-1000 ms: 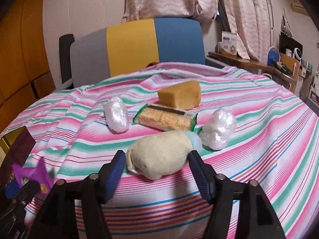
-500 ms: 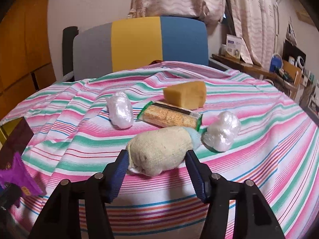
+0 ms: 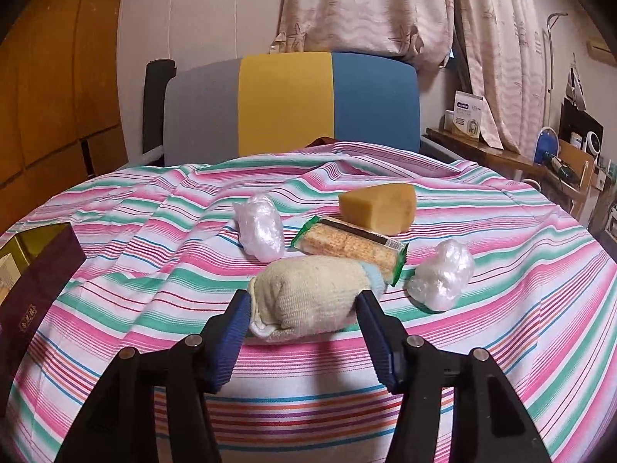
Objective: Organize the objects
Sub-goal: 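Carry the purple packet into the gold tin and open the left tool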
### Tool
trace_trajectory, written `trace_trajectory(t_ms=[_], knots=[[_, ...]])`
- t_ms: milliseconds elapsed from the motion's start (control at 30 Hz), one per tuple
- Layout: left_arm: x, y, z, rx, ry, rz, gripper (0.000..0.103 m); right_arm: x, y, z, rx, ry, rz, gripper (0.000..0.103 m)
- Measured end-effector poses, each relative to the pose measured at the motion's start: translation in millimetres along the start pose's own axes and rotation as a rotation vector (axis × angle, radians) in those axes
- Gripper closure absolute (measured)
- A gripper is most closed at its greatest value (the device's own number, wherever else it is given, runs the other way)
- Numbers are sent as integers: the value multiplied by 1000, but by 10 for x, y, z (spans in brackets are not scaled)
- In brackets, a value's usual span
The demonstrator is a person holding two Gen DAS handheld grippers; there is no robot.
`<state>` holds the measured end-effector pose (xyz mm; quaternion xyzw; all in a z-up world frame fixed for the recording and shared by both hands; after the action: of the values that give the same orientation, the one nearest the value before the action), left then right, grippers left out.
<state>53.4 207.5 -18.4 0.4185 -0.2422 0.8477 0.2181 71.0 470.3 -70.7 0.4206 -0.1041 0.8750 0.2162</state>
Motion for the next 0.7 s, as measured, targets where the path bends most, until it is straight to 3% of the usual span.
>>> trace_trajectory(t_ms=[233, 300, 333, 433, 567, 600, 667, 700], knots=[[-26, 388, 150, 73, 18, 39, 70, 35, 110, 35, -8, 6, 60, 52], [-56, 521, 171, 92, 35, 62, 70, 59, 144, 87, -3, -2, 69, 64], [-72, 580, 176, 105, 44, 73, 70, 85, 175, 131, 19, -9, 63, 75], [-129, 751, 182, 124, 74, 110, 70, 168, 334, 259, 70, -25, 44, 75], [-184, 881, 204, 137, 89, 131, 70, 240, 623, 374, 100, -54, 118, 74], [-189, 905, 218, 138, 88, 134, 70, 260, 643, 365, 110, -45, 115, 71], [-197, 944, 239, 135, 90, 134, 70, 279, 596, 287, 124, 3, 65, 50], [-201, 960, 243, 134, 92, 136, 70, 276, 554, 249, 120, 18, 39, 46]])
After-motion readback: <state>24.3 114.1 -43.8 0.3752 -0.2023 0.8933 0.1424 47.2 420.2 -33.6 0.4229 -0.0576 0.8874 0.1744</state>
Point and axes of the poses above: each gripper's, at about its wrist camera, not at the fingertips, and z roughly against the way its jaws point, y to its left, x to its top, the point moved 4 cm from there along -z, roughly the way its jaws point, and after that the axes turned 5 degrees about y, right-handed, at the moved point
